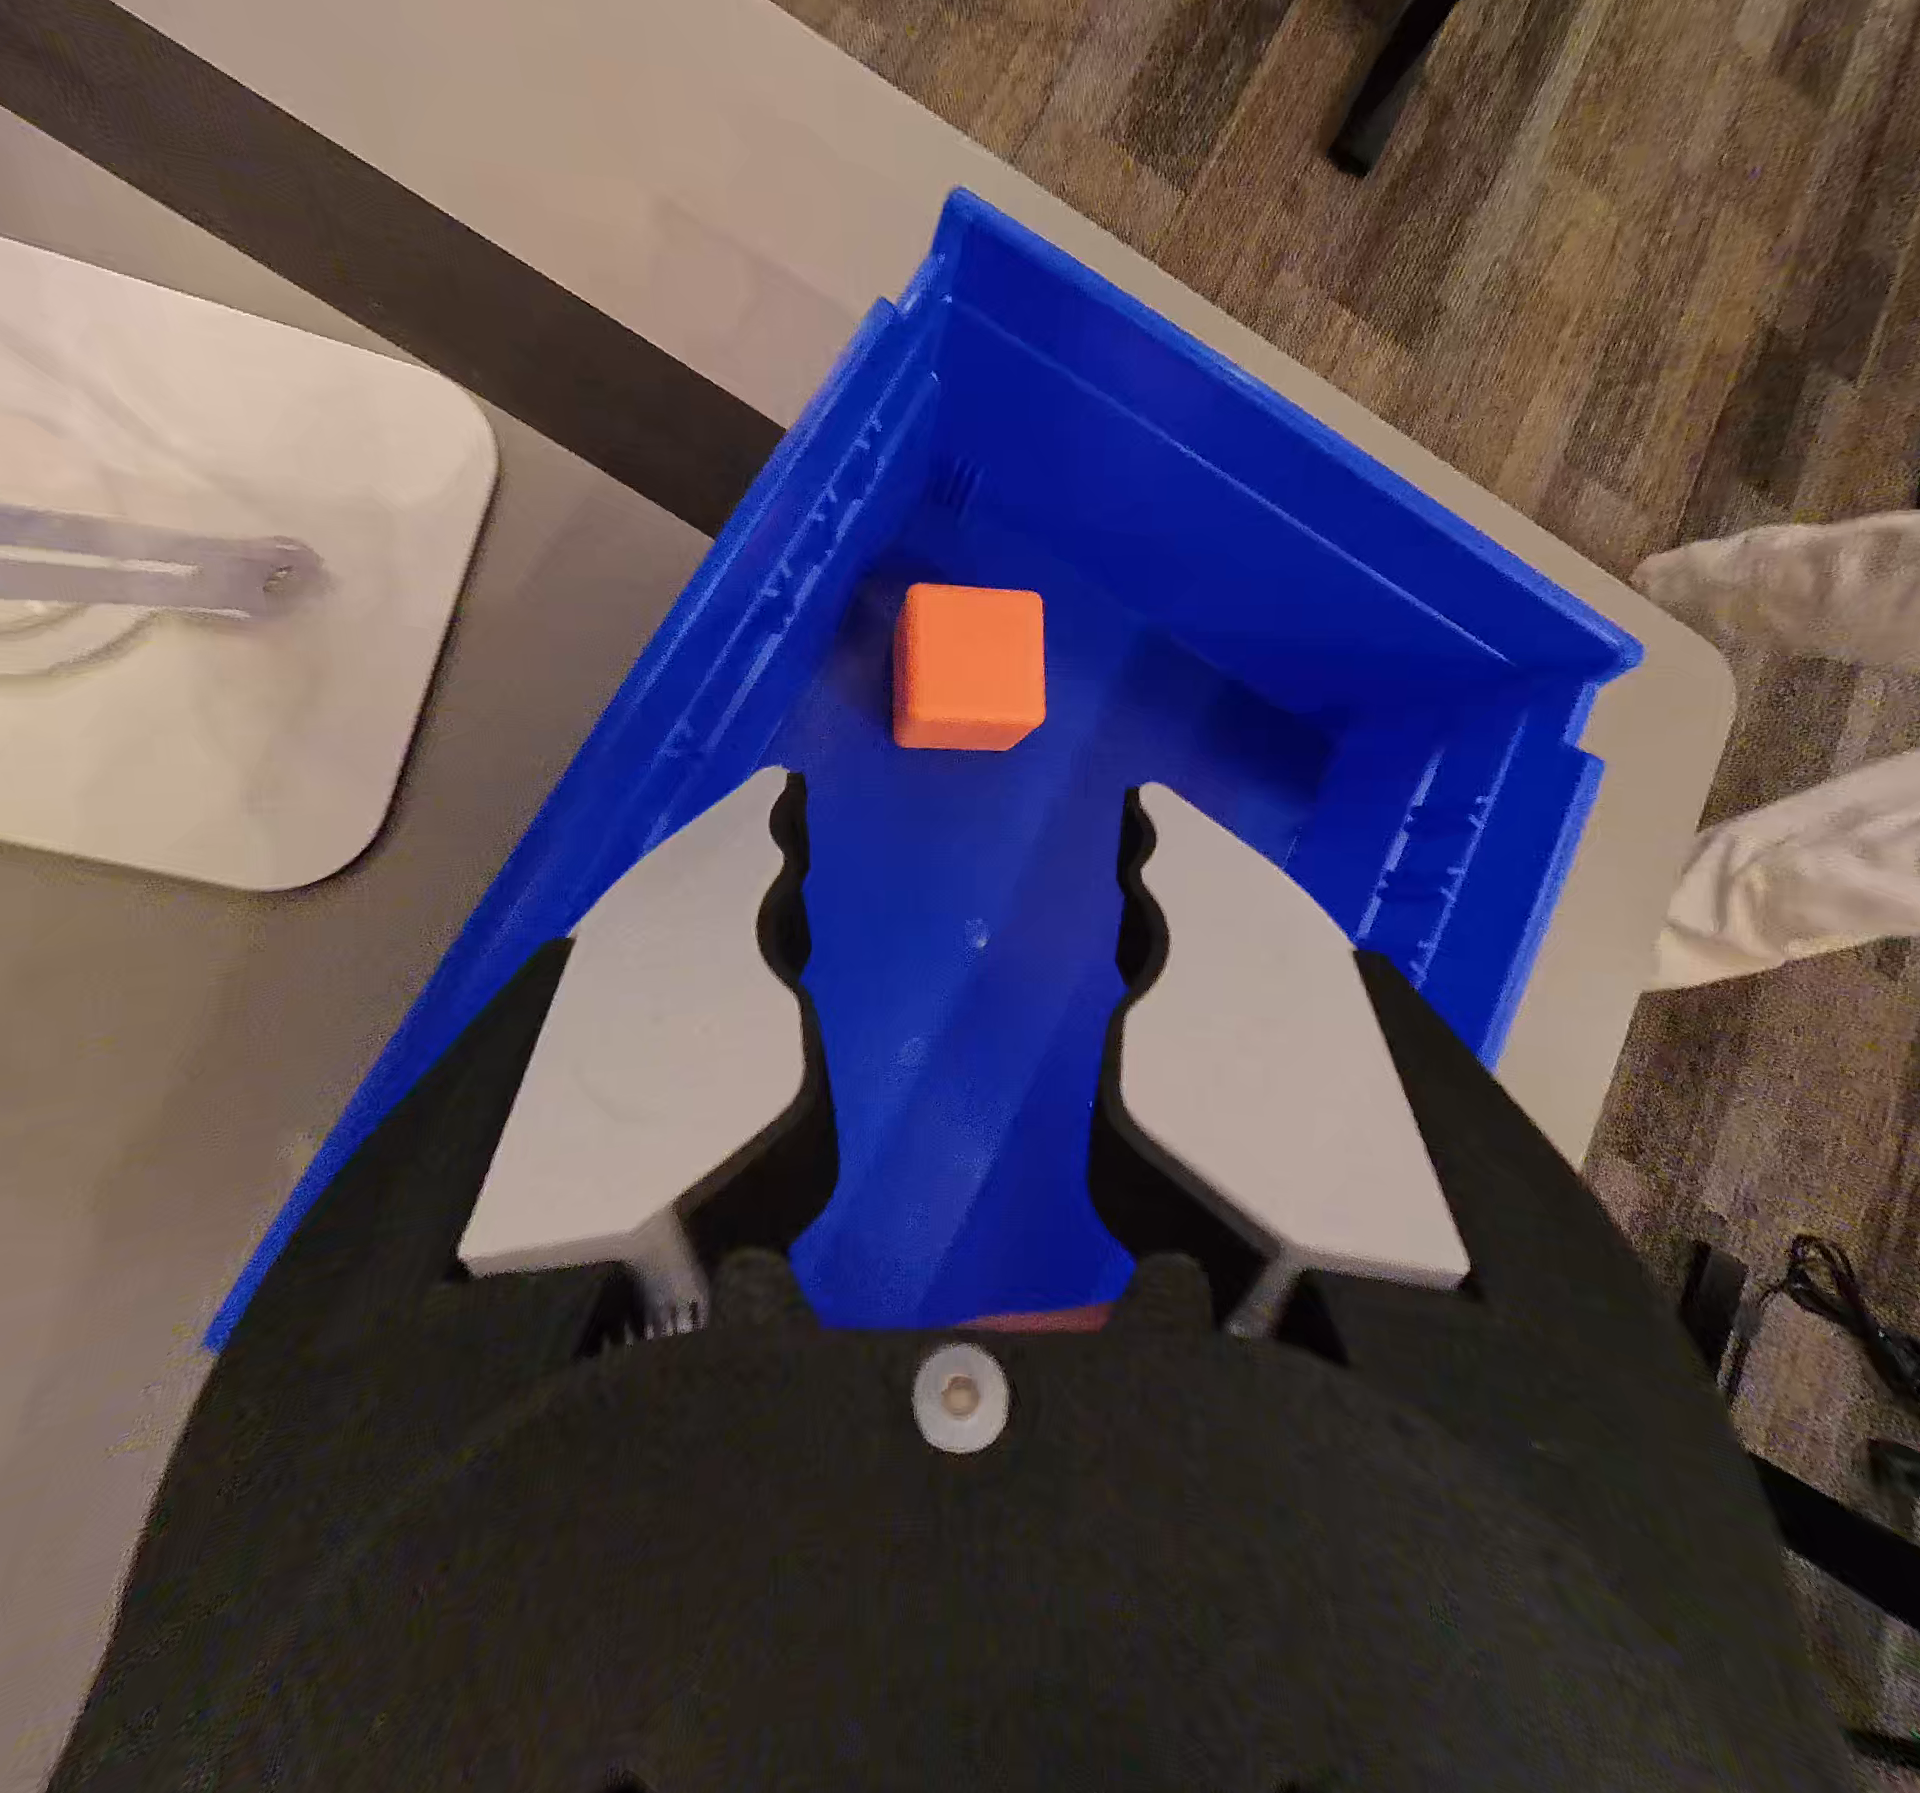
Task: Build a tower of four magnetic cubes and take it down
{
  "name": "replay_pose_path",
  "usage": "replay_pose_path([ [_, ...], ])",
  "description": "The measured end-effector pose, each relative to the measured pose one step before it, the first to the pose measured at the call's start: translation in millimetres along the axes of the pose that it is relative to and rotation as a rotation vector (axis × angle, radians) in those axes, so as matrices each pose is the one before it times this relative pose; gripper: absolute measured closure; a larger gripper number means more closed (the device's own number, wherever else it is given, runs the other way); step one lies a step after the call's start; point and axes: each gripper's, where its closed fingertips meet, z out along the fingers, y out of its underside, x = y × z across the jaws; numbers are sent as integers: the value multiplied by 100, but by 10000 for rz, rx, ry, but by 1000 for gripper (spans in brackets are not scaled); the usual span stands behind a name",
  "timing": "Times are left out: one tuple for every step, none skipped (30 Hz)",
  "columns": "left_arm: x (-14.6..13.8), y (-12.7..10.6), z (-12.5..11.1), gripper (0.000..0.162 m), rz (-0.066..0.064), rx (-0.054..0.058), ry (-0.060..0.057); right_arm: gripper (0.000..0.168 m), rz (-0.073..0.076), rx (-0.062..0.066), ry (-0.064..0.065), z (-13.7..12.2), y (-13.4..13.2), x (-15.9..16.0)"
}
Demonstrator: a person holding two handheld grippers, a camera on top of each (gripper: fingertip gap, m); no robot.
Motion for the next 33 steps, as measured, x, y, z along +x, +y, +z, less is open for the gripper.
replay_pose_path([
  [-24, 636, 87, 92, 110, -401, -46, 109, -45, 118, -3, -900, 58, -249],
  [9, 576, 136, 88, 105, -378, -41, 109, -72, 106, -13, -901, 76, -306],
  [7, 423, 158, 87, 29, -249, -20, 109, -88, 125, -21, -899, 57, -387],
  [174, 417, 206, 87, 4, -214, 101, 110, -103, 106, -18, -856, 76, -428],
  [131, 510, 258, 85, 1, -280, 71, 111, -116, 57, -12, -775, 157, -434],
  [-65, 433, 282, 83, -19, -244, -58, 111, -122, 48, 6, -748, 169, -445],
  [-42, 235, 217, 82, -31, -214, -8, 111, -107, 86, 13, -725, 115, -440],
  [-45, 127, 133, 84, 8, -113, -32, 112, -85, 89, -15, -696, 96, -498],
  [-261, 171, 106, 88, -45, -137, -161, 114, -102, 59, -41, -703, 135, -572],
  [-152, 263, 132, 94, 16, -209, -83, 114, -132, 64, -28, -710, 109, -596],
  [101, 187, 125, 100, 90, -151, 52, 114, -122, 110, -8, -773, 11, -600],
  [-3, 138, 135, 104, 25, -119, -26, 114, -109, 149, -4, -857, -60, -640],
  [27, 144, 131, 106, 7, -125, 10, 115, -135, 195, 7, -976, -196, -719],
  [98, 92, 84, 110, 35, -77, 57, 116, -179, 267, -47, -1049, -428, -953],
  [23, 50, 68, 112, 9, -49, 16, 116, -217, 274, -239, -1043, -588, -1410],
  [20, 7, 12, 112, -12, -1, 24, 116, -270, 272, -472, -936, -753, -1976],
  [23, 1, 0, 113, -19, 1, 39, 116, -318, 266, -668, -706, -925, -2494],
  [13, 3, -2, 113, 3, -2, 12, 116, -392, 152, -713, -333, -902, -2716],
  [1, 4, 21, 113, 2, -2, 2, 115, -456, 9, -665, 102, -788, -2681],
  [-11, 10, 10, 112, -7, -4, -4, 112, -423, -85, -698, 500, -687, -2649],
  [-2, 5, -3, 112, 3, -5, -7, 110, -398, -162, -792, 859, -579, -2675],
  [4, 2, -1, 112, 0, -1, 3, 107, -418, -256, -739, 1156, -426, -2436],
  [-6, 1, -1, 112, 3, -1, -3, 105, -404, -351, -559, 1343, -257, -1946],
  [2, 2, -1, 112, 4, -2, -4, 102, -341, -394, -448, 1373, -171, -1532],
  [-2, 10, 4, 112, 0, -1, -2, 100, -283, -376, -326, 1316, -150, -1133],
  [-2, 5, -10, 112, 2, -1, -1, 99, -248, -392, -138, 1176, -55, -669],
  [4, -2, 8, 112, -3, -1, 1, 99, -205, -440, -24, 1009, 106, -320],
  [-12, 2, -1, 112, 0, -1, -1, 97, -136, -374, -61, 789, 146, -210],
  [5, 1, 0, 112, -2, 0, 3, 97, -26, -202, -130, 599, -9, -147],
  [-4, 9, 4, 112, -2, 0, 3, 99, 28, -98, -144, 498, -77, -99],
  [5, 0, 0, 112, -3, 0, 3, 101, 25, -143, -107, 464, 20, -34],
  [-2, 1, -1, 112, -4, -1, 4, 103, -19, -199, -73, 446, 132, -23],
  [-1, 1, -1, 112, 2, -1, 0, 103, -37, -138, -75, 379, 49, -93],
])
